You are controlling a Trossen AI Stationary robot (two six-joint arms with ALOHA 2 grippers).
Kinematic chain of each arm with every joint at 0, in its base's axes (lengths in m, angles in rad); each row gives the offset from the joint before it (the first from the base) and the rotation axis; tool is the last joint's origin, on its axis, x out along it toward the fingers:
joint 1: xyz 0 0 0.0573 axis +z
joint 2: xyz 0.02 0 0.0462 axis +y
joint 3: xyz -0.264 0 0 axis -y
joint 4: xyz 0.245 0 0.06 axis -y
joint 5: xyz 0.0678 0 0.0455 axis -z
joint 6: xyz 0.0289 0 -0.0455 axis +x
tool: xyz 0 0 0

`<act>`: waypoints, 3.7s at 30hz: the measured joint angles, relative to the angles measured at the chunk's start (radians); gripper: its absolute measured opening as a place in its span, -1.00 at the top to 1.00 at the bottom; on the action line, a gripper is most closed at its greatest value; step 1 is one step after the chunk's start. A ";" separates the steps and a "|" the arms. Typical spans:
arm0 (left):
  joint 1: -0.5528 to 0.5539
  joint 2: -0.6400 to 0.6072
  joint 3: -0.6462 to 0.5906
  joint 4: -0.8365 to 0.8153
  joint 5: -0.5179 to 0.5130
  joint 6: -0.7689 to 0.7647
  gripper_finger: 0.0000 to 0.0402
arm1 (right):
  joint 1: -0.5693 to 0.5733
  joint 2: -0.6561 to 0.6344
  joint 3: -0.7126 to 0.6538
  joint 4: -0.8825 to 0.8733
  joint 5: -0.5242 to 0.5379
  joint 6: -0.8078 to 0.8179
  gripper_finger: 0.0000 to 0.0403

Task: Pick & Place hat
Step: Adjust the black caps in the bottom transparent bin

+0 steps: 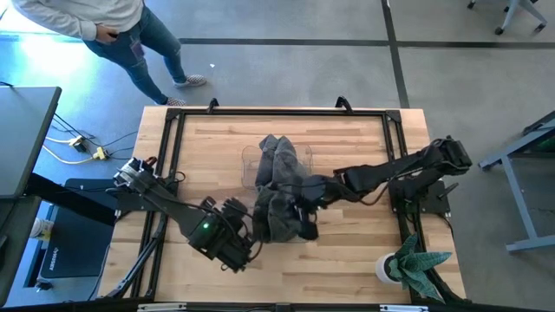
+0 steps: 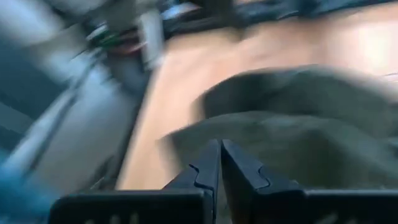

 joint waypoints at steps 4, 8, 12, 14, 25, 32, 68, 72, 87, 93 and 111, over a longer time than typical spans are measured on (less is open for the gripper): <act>-0.020 -0.001 -0.030 -0.008 0.028 0.029 1.00 | 0.064 0.034 0.000 -0.014 -0.174 -0.078 0.93; -0.038 0.002 -0.094 0.075 0.025 0.053 1.00 | 0.134 0.094 0.000 -0.058 0.010 -0.083 0.99; -0.045 0.003 -0.161 0.189 -0.028 0.084 1.00 | 0.149 0.134 -0.001 -0.058 0.197 -0.004 0.97; -0.045 0.003 -0.185 0.232 -0.032 0.096 1.00 | 0.149 0.149 -0.001 -0.045 0.243 0.011 0.96; -0.045 0.003 -0.206 0.520 -0.156 0.265 1.00 | 0.147 0.156 -0.001 0.058 0.245 -0.047 0.96; -0.053 -0.024 -0.206 0.484 -0.123 0.262 1.00 | 0.142 0.060 -0.001 -0.036 0.158 -0.027 0.94; 0.045 -0.084 -0.303 0.764 -0.289 0.773 1.00 | -0.014 0.025 0.000 -0.103 0.408 0.320 0.96; 0.048 -0.084 -0.303 0.620 -0.289 0.637 1.00 | -0.008 -0.027 0.000 -0.142 0.382 0.357 0.97; 0.061 -0.084 -0.370 0.711 -0.188 0.715 1.00 | 0.067 0.081 -0.002 -0.328 0.242 0.566 0.99; 0.050 -0.084 -0.371 0.805 -0.163 0.794 1.00 | 0.067 0.122 -0.001 -0.042 0.304 0.466 0.99; 0.027 -0.187 -0.369 0.757 -0.163 0.783 1.00 | -0.017 -0.082 0.000 -0.101 0.017 -0.048 0.52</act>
